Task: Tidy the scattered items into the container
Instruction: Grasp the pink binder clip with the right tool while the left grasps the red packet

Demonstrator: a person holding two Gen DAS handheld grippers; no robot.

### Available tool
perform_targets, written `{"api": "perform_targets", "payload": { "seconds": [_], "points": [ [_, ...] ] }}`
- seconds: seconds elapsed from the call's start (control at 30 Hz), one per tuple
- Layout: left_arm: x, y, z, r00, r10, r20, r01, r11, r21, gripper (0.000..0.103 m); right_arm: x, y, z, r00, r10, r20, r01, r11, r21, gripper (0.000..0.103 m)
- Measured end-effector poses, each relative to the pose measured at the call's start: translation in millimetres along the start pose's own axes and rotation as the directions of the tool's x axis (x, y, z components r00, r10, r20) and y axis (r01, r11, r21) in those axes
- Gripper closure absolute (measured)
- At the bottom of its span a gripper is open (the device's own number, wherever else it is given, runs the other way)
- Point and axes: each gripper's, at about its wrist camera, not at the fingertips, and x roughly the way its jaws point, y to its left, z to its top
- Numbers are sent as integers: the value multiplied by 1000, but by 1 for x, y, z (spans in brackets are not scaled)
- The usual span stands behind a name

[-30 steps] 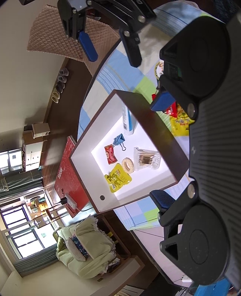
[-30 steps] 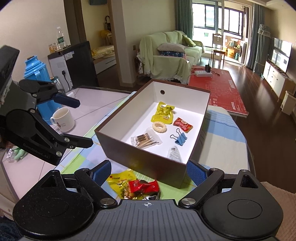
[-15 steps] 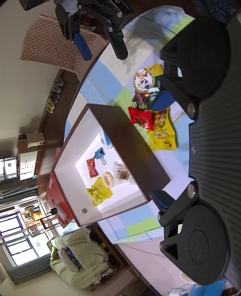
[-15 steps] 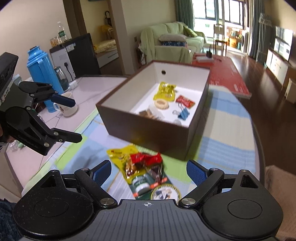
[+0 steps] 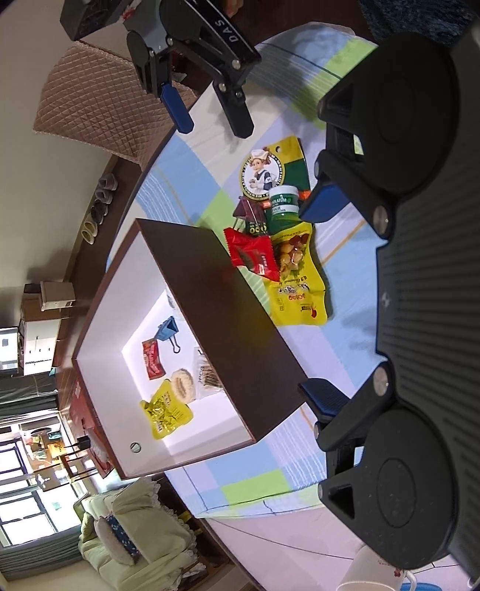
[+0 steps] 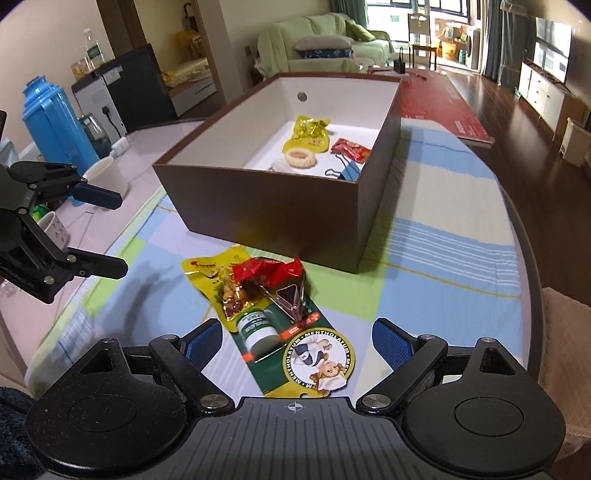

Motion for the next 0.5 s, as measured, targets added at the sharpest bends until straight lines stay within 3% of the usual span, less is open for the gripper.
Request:
{"api": "perform_targets", "payload": {
  "seconds": [0.43,0.47,0.5],
  "points": [
    [41,15,9,997,-56,-53,56,998,2,17,55,-2,11,998,-6,-65,-1,994,-106,14],
    [44,16,10,996,-61,-58,61,998,2,17,59,-2,11,998,-3,-69,-4,994,-114,27],
    [47,17,10,996,-66,-63,66,998,1,17,63,-3,12,996,8,-84,-18,993,-117,34]
  ]
}}
